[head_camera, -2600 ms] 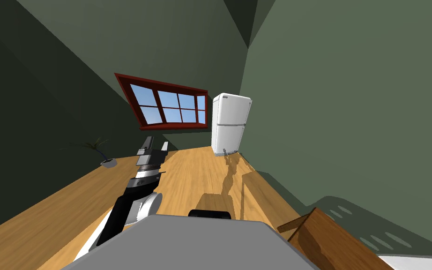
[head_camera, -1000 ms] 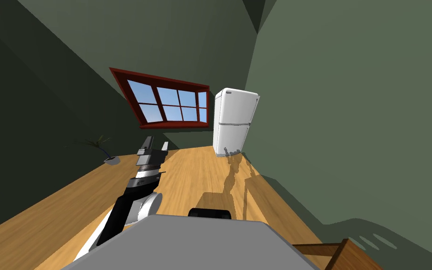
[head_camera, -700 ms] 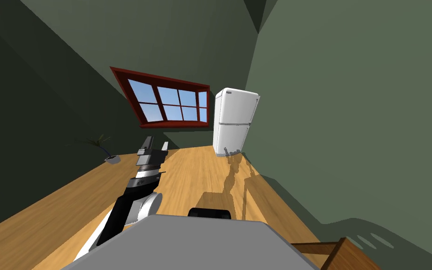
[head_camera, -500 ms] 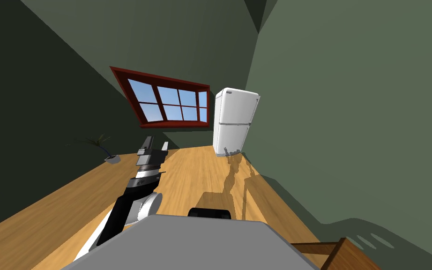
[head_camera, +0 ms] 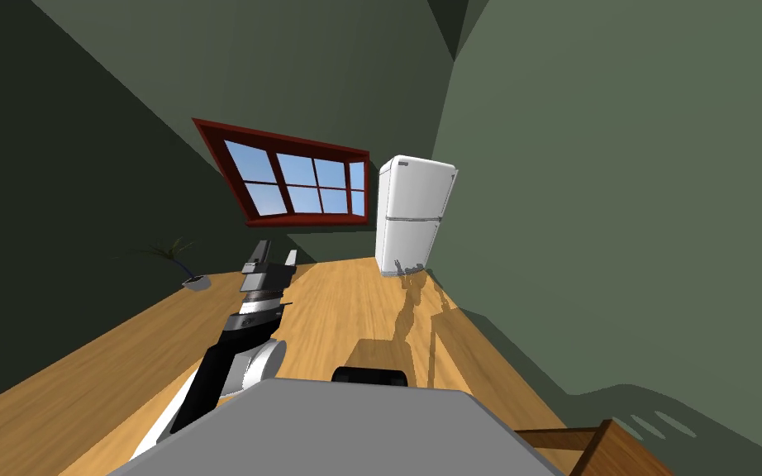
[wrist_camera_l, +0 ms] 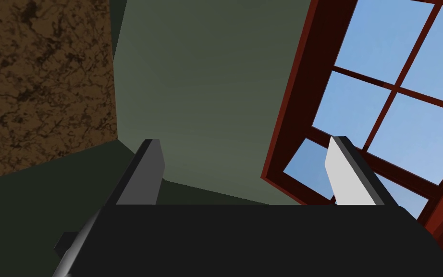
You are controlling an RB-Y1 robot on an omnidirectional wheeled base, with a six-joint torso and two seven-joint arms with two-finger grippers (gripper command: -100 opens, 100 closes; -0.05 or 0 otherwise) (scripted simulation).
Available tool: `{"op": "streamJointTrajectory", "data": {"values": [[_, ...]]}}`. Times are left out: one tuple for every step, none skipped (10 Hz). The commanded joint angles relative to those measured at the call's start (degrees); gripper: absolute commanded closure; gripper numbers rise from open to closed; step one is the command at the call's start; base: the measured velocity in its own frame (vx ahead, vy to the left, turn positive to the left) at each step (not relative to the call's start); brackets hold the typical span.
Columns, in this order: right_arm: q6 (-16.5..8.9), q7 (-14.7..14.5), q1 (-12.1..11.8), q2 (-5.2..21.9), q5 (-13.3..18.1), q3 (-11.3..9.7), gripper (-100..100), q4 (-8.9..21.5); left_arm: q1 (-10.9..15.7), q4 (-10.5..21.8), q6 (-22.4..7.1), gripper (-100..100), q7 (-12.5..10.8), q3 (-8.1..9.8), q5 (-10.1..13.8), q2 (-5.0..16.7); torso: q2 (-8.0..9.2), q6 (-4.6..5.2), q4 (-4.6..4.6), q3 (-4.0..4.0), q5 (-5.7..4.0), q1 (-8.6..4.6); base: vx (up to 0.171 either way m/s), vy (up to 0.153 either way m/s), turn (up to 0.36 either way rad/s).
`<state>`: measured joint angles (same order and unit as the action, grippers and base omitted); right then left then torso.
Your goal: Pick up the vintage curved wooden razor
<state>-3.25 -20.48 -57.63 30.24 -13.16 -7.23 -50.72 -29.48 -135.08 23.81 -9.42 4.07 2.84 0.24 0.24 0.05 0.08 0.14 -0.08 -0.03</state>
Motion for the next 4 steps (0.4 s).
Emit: {"op": "streamJointTrajectory", "data": {"values": [[0.2, -0.3, -1.6, 0.7, -0.7, 0.0, 100, -1.5, 0.0, 0.0, 0.0, 0, 0.0, 0.00, 0.0, 0.0, 0.00, 0.00, 0.00, 0.00, 0.00, 0.00, 0.050, 0.041, -0.018], [0.2, -0.5, -2.6, 1.1, -1.2, 0.1, 100, -2.6, 0.0, 0.0, 0.0, 0, 0.0, 0.00, 0.0, 0.0, -0.05, -0.01, 0.00, -0.03, 0.00, 0.05, 0.056, 0.036, -0.016], [0.1, -0.4, -2.0, 0.6, -0.7, 0.2, 100, -1.9, 0.0, 0.0, 0.0, 0, 0.0, 0.00, 0.0, 0.0, -0.09, -0.03, -0.01, -0.05, 0.00, 0.05, 0.024, 0.014, -0.008], [0.1, -0.5, -2.1, 0.6, -0.8, 0.3, 0, -2.0, 0.0, 0.0, 0.0, 0, 0.0, 0.00, 0.0, 0.0, -0.02, -0.05, 0.01, -0.01, -0.02, -0.04, 0.000, 0.000, 0.000]]}}
